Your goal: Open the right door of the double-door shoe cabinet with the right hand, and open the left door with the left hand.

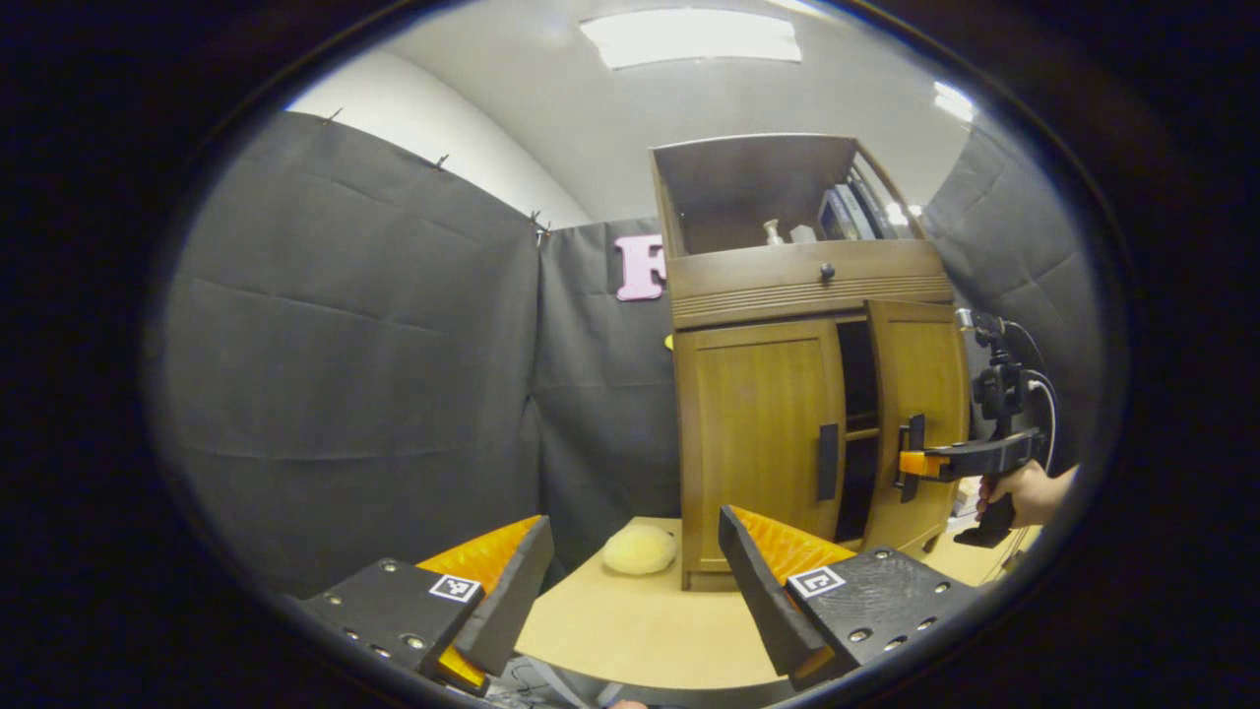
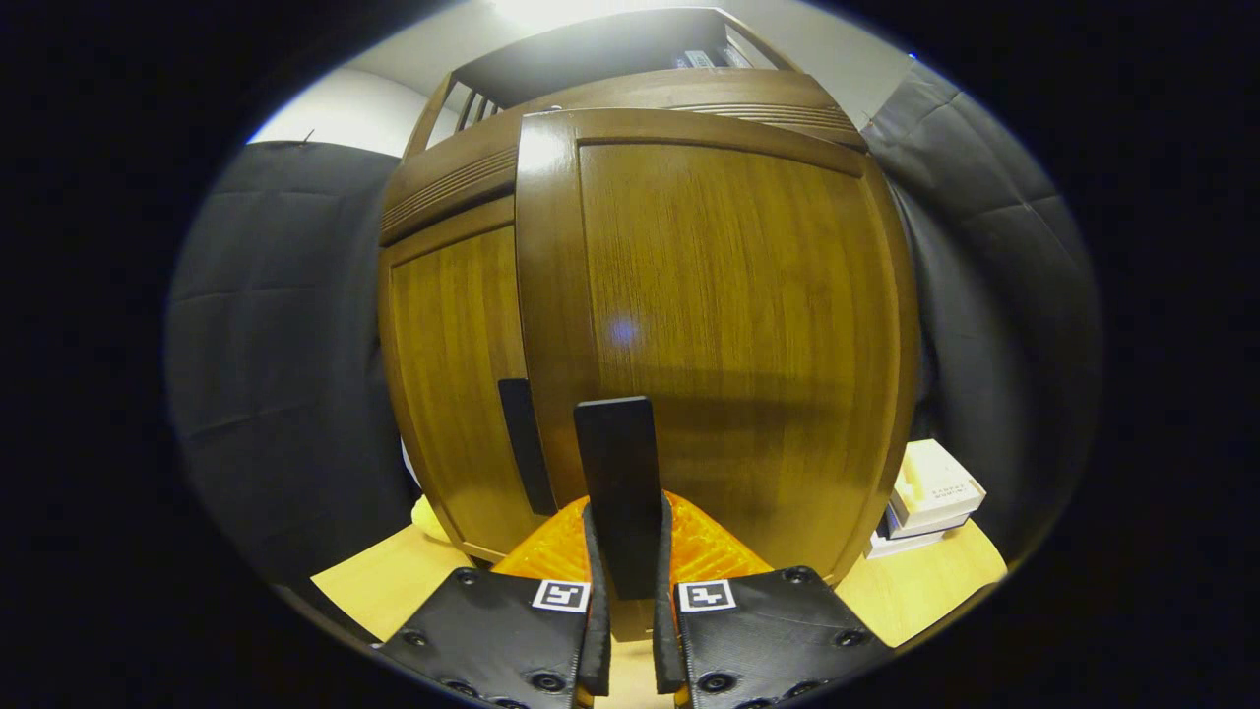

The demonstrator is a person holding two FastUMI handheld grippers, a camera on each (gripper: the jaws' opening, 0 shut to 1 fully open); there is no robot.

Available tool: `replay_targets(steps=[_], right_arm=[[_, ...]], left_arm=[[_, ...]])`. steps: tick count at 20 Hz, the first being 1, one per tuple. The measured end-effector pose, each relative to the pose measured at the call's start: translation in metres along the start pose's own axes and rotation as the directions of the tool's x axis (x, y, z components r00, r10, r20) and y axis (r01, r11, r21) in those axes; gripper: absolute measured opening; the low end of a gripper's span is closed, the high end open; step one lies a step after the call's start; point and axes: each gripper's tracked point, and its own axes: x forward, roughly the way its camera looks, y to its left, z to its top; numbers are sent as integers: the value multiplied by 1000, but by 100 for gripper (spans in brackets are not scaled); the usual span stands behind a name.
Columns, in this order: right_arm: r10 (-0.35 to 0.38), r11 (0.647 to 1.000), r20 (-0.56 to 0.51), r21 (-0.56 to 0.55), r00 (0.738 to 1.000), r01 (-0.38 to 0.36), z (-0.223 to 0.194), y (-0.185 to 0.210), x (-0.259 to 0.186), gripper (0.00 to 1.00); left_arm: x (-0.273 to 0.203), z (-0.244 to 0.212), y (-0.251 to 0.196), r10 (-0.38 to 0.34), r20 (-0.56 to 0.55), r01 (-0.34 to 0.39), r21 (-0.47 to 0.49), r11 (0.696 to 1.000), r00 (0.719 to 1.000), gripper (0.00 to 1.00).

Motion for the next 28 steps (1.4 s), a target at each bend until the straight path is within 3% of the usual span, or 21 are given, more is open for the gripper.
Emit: replay_targets(steps=[10, 28], right_arm=[[0, 1000, -29, -18, 1000, 0, -7, -28, -61, 19], [-107, 994, -50, -29, 993, 106, -8, -118, -132, 14]], left_arm=[[-3, 7, -8, -108, 3, 108, -17, 994, 994, 100], [2, 14, -30, -290, 17, 290, -23, 957, 957, 97]])
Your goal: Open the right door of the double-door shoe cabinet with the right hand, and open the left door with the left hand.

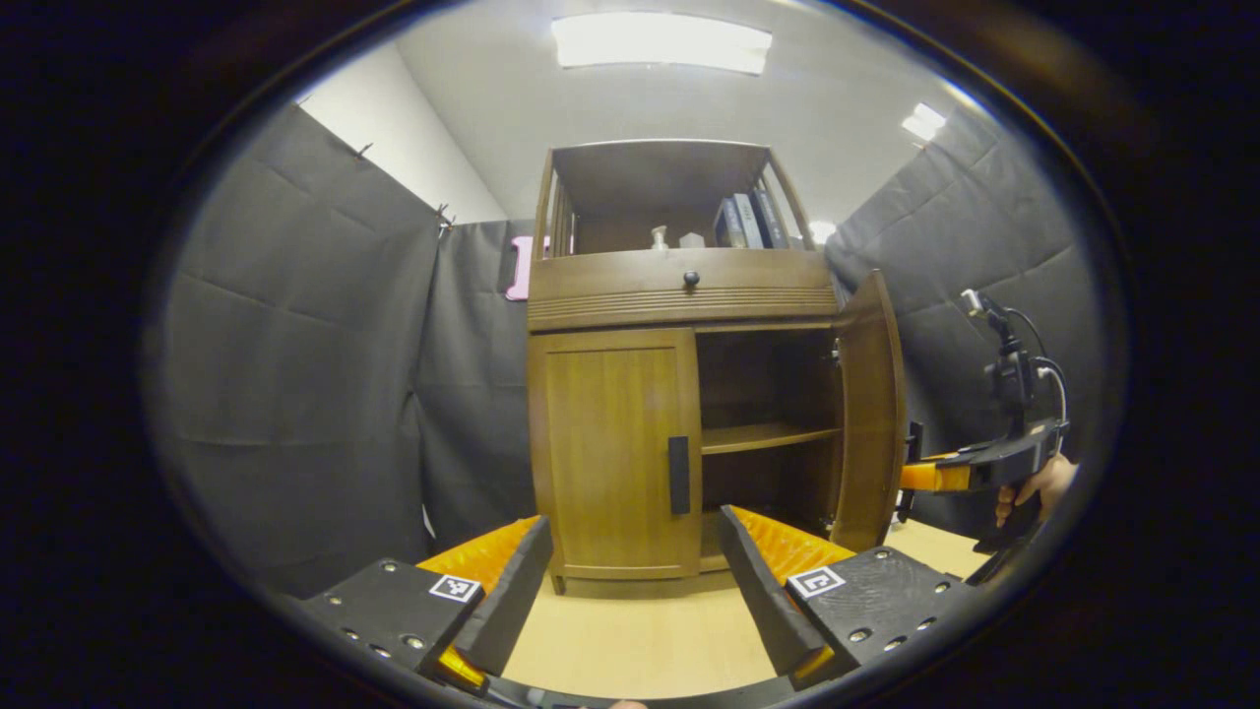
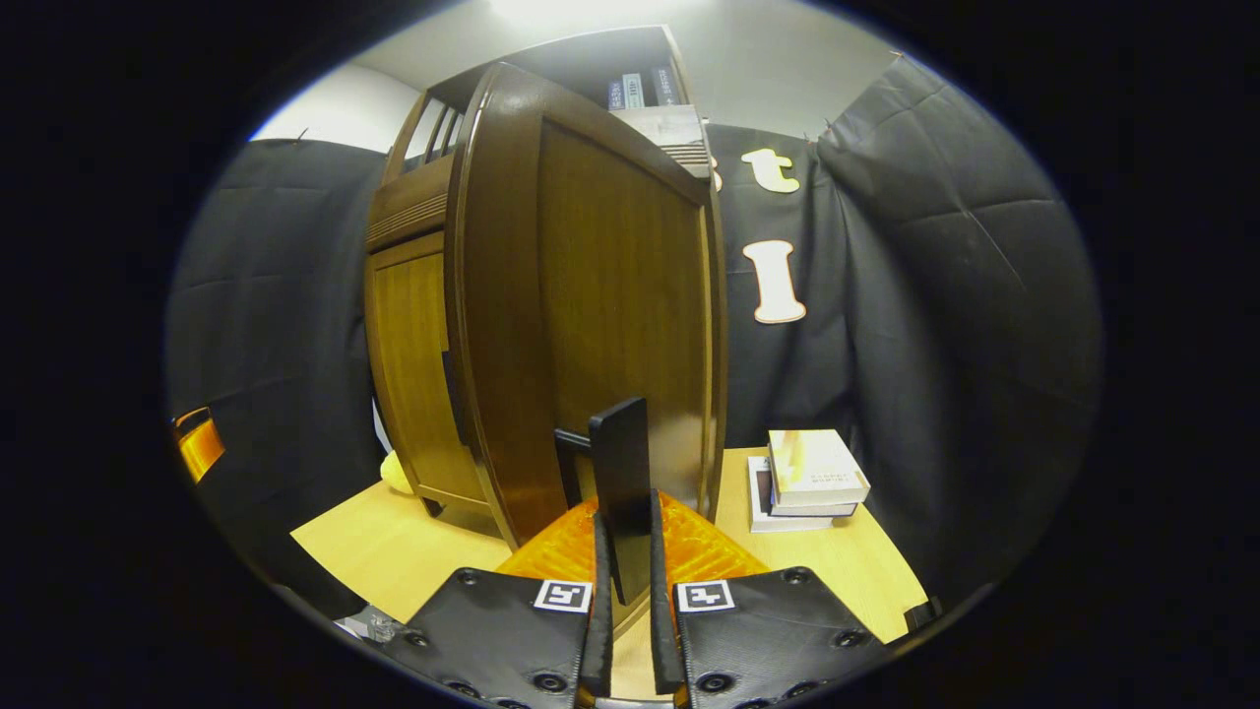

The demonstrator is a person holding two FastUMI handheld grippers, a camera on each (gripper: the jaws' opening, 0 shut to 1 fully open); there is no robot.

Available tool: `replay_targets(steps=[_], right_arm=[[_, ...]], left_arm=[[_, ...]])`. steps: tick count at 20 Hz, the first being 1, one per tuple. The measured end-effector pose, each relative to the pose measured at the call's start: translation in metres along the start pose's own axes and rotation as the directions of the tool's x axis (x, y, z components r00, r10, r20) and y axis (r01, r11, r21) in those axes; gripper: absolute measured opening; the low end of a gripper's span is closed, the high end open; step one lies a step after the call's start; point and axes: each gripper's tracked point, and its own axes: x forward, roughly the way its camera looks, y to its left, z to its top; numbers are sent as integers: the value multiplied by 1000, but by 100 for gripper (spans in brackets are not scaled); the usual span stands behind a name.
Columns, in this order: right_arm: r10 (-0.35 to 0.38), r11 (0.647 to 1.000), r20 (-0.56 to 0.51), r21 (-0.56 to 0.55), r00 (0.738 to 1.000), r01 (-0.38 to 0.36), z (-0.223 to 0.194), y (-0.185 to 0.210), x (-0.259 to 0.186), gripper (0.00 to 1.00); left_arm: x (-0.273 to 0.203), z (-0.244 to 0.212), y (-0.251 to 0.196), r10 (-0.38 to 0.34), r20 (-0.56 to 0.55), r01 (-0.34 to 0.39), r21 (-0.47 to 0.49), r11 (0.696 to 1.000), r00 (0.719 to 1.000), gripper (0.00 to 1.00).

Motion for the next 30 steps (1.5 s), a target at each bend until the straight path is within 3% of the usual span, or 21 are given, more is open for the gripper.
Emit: replay_targets(steps=[8, 10, 16, 17, 18, 19, 20, 22, 23, 24, 25, 28, 29, 30], right_arm=[[15, 1000, 14, -8, 1000, -14, 0, -23, -7, 14], [4, 1000, 19, -4, 1000, -4, 0, -33, -7, 18], [-41, 999, 26, 2, 999, 41, 0, -62, -15, 13], [-51, 999, 27, 3, 998, 51, 0, -67, -14, 17], [-63, 998, 29, 5, 998, 63, 1, -72, -16, 10], [-76, 997, 34, 5, 997, 76, 3, -76, -17, 12], [-84, 996, 46, 1, 995, 84, 6, -81, -20, 2], [-109, 994, 67, -5, 992, 110, 10, -89, -29, 0], [-129, 992, 75, -10, 989, 130, 10, -96, -35, 11], [-150, 988, 85, -8, 985, 152, 13, -102, -42, 11], [-153, 988, 95, 3, 984, 154, 17, -102, -49, 0], [-193, 981, 113, 13, 975, 193, 20, -106, -68, 1], [-195, 981, 114, 9, 974, 195, 20, -102, -74, 21], [-184, 983, 117, 10, 976, 185, 17, -95, -82, 20]], left_arm=[[2, 2, 0, -23, -6, 23, 18, 1000, 1000, 100], [2, 1, 0, -25, -3, 25, 30, 999, 1000, 100], [2, 0, -1, -33, -19, 33, 39, 999, 999, 100], [2, 0, -2, -35, -20, 36, 42, 998, 999, 100], [2, -1, -2, -39, -22, 40, 45, 998, 999, 100], [3, -1, -2, -44, -24, 45, 47, 998, 999, 100], [3, -1, -3, -50, -24, 51, 48, 998, 998, 100], [3, -2, -4, -63, -25, 64, 46, 997, 998, 100], [4, -2, -6, -72, -26, 73, 42, 996, 997, 100], [4, -2, -7, -82, -26, 83, 39, 996, 996, 100], [5, -1, -9, -93, -23, 93, 35, 995, 995, 100], [12, 0, -16, -124, -13, 124, 30, 992, 992, 100], [15, 1, -17, -132, -9, 132, 28, 991, 991, 100], [15, 0, -18, -139, -9, 139, 25, 990, 990, 100]])
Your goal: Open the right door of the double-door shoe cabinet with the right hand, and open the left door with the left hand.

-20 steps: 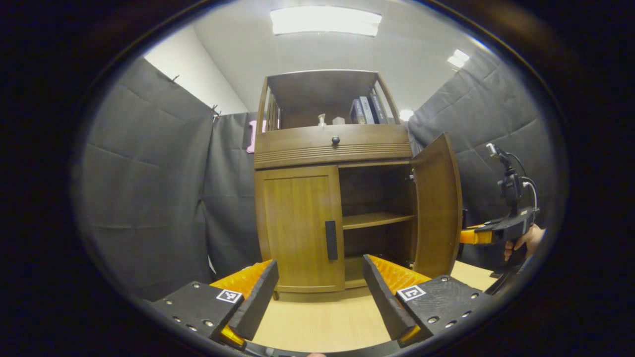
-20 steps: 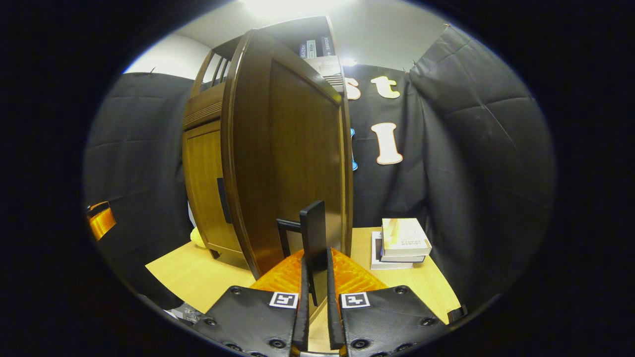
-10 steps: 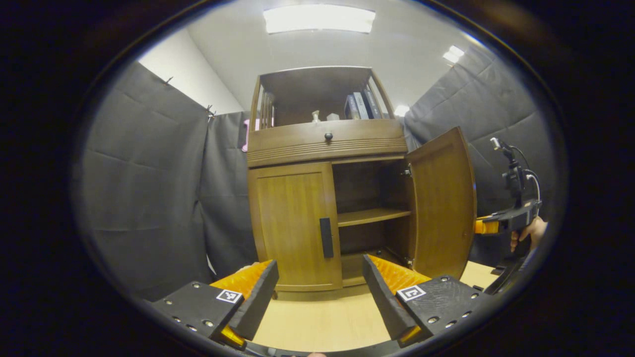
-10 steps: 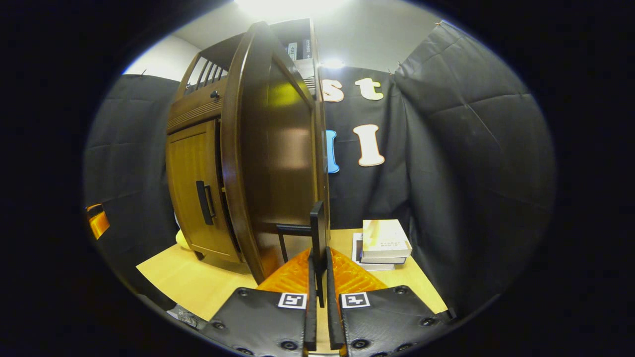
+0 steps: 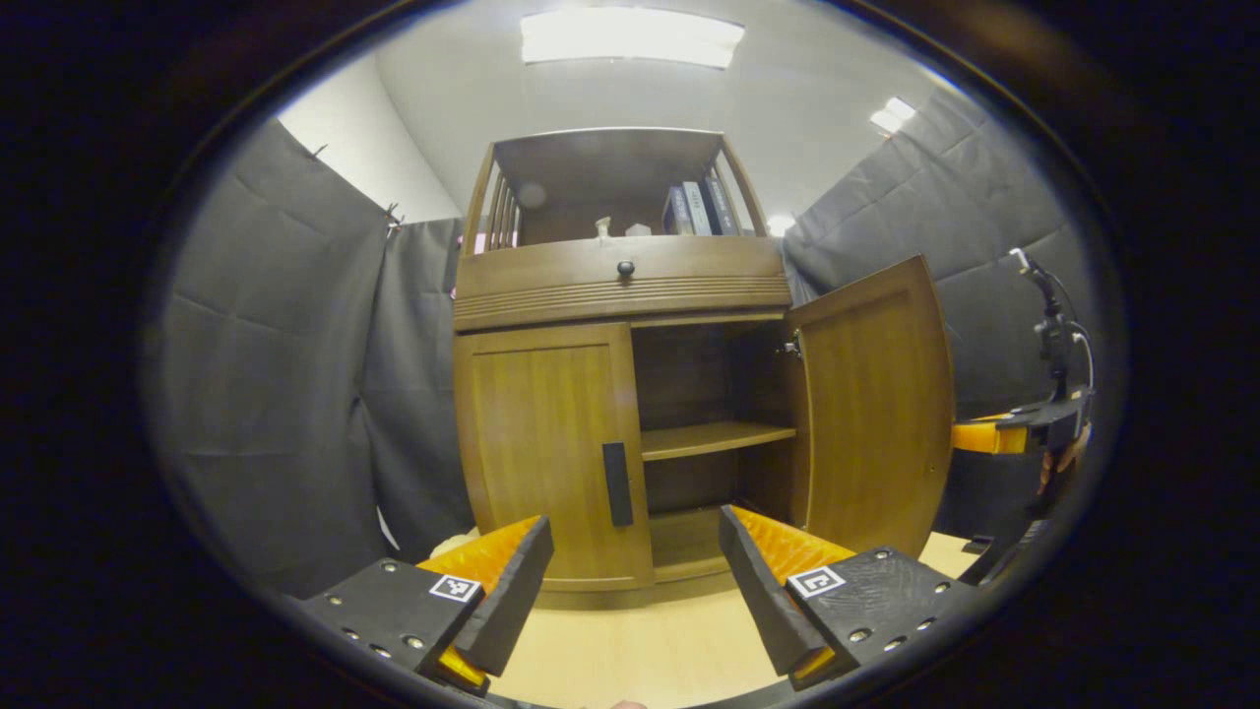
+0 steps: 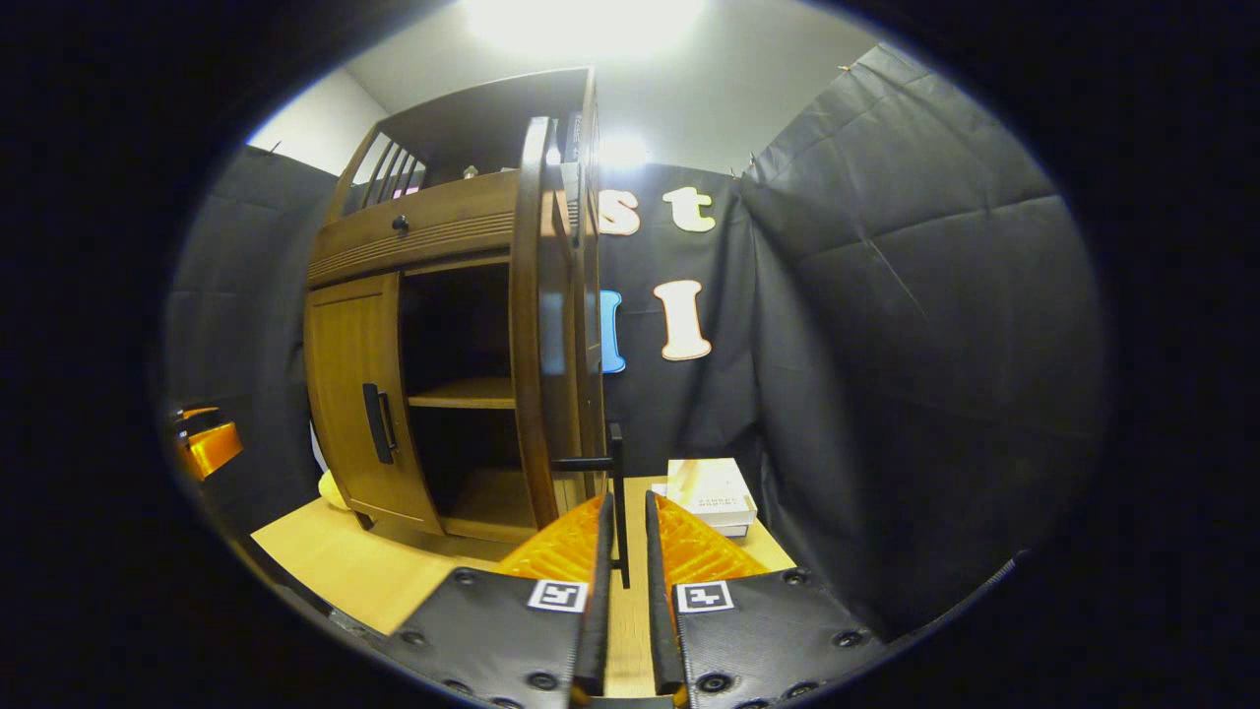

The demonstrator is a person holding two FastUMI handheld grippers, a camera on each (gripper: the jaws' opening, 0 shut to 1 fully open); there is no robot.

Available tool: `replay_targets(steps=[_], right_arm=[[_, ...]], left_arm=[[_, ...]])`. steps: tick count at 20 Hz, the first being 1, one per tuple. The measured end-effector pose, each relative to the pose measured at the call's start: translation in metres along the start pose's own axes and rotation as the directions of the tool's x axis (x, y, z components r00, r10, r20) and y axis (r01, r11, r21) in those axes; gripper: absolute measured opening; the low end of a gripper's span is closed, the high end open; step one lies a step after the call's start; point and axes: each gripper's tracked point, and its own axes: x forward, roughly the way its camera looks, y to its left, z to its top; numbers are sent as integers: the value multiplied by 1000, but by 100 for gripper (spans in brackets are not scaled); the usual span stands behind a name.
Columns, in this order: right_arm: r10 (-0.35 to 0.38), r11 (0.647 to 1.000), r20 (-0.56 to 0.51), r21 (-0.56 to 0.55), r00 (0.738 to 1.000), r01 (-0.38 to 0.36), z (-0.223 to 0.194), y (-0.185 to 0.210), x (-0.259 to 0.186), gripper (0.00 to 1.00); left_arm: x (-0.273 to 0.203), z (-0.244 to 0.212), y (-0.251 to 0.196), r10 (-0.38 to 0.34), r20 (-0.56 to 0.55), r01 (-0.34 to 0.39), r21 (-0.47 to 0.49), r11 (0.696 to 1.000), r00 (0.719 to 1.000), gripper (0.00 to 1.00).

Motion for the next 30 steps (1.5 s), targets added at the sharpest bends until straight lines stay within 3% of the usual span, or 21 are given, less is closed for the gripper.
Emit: replay_targets(steps=[2, 5, 6, 7, 12, 28, 30], right_arm=[[-7, 1000, 20, -15, 1000, 7, 4, 4, -17, 30], [-34, 999, 65, -21, 997, 36, 12, 12, -38, 99], [-48, 999, 80, -21, 996, 50, 16, 13, -44, 94], [-60, 998, 92, -17, 994, 61, 17, 14, -50, 96], [-101, 994, 111, -26, 989, 105, 19, 19, -76, 94], [-232, 971, 25, -46, 972, 233, -9, 6, -120, 94], [-233, 971, 14, -44, 972, 233, -13, 7, -123, 96]], left_arm=[[2, 0, -3, -13, 2, 13, -11, 1000, 1000, 100], [8, 1, -3, -20, 10, 20, -6, 1000, 1000, 100], [8, -1, -3, -23, 13, 23, -2, 1000, 1000, 97], [11, -1, -2, -24, 14, 24, 2, 1000, 1000, 100], [21, -5, 0, -27, 5, 27, -6, 1000, 1000, 97], [36, -27, 1, 17, -80, -23, -67, 997, 997, 100], [35, -31, -1, 25, -102, -33, -85, 996, 994, 89]])
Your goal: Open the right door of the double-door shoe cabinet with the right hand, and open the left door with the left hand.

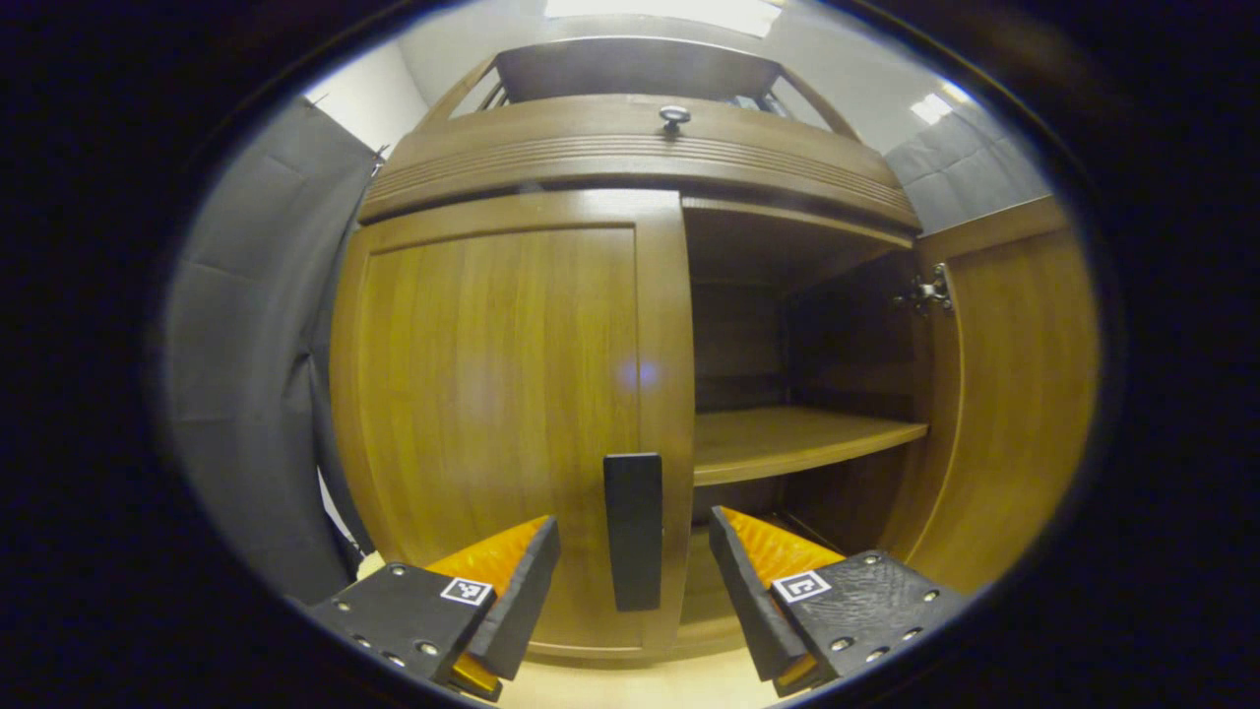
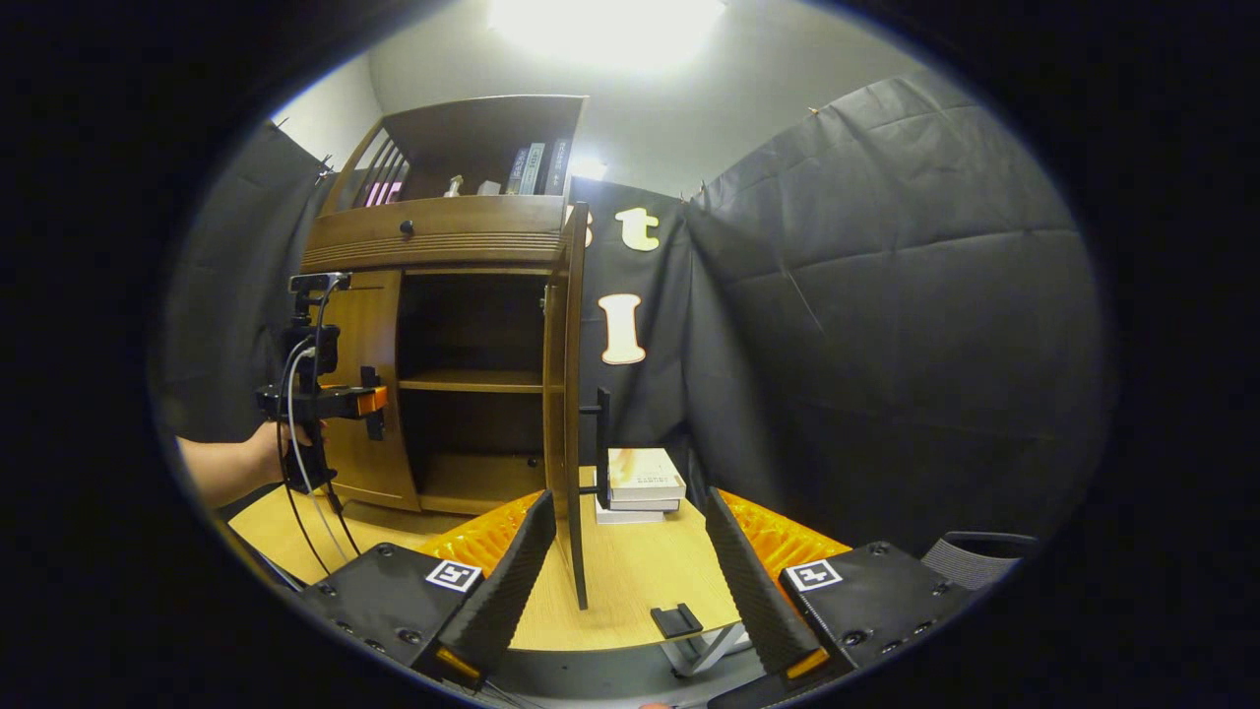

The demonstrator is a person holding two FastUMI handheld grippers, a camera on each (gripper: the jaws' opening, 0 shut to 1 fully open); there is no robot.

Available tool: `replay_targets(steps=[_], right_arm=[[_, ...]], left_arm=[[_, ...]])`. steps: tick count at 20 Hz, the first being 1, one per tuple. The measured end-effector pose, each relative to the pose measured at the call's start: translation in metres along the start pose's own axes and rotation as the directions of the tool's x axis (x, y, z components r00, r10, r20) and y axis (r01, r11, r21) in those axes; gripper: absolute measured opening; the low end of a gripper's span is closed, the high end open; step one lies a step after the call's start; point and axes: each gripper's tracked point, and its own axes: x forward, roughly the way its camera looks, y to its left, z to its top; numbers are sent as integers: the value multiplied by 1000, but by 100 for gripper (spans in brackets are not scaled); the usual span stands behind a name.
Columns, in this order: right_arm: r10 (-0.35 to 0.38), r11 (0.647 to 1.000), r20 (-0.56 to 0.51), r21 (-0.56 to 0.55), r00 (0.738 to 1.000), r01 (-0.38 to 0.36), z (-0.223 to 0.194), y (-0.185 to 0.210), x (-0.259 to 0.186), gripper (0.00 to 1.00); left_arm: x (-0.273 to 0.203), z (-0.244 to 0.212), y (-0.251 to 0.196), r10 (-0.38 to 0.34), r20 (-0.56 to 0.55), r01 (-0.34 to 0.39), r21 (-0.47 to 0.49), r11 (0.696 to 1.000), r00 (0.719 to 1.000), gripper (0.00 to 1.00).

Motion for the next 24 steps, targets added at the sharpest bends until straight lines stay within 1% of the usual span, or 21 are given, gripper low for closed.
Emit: replay_targets(steps=[1, 3, 4, 5, 6, 7, 8, 10, 13, 16, 17, 24], right_arm=[[1, 1000, -5, -2, 1000, -1, -3, -1, -1, 94], [-4, 1000, -18, -13, 1000, 4, -7, -3, -2, 96], [-3, 1000, -20, -11, 1000, 3, -7, -3, -1, 96], [-1, 1000, -21, -6, 1000, 1, -8, -3, -1, 96], [1, 1000, -21, -3, 1000, -1, -7, -2, 0, 96], [2, 1000, -20, -2, 1000, -2, -7, -2, 1, 96], [7, 1000, -19, -2, 1000, -8, -6, 0, 2, 96], [19, 1000, -15, -7, 1000, -20, -5, 3, 5, 96], [41, 999, -9, -15, 999, -41, -4, 8, 6, 97], [66, 998, -5, -1, 998, -66, -5, 13, 10, 96], [74, 997, -3, 5, 997, -74, -5, 15, 10, 96], [147, 989, 10, 12, 989, -147, -1, 38, 22, 97]], left_arm=[[-1, 2, 2, 17, 11, -16, -6, 1000, 1000, 81], [7, -1, -1, 9, -2, -9, -12, 1000, 1000, 64], [-1, 0, 1, 10, -7, -10, -11, 1000, 1000, 64], [-6, 1, -4, -10, 0, 10, -25, 1000, 1000, 57], [10, -2, -4, 2, -6, -2, -15, 1000, 1000, 51], [7, -2, -4, -5, -18, 5, -3, 1000, 1000, 44], [14, -6, -3, 3, -9, -3, 0, 1000, 1000, 37], [7, -6, -3, 7, -19, -7, 14, 1000, 1000, 24], [1, -1, -5, 3, -14, -3, -8, 1000, 1000, 15], [-10, 6, -5, -16, -3, 16, -19, 1000, 1000, 15], [-14, 8, -4, -20, -5, 20, -16, 1000, 1000, 18], [-53, 15, 4, -32, -9, 32, -21, 999, 999, 18]])
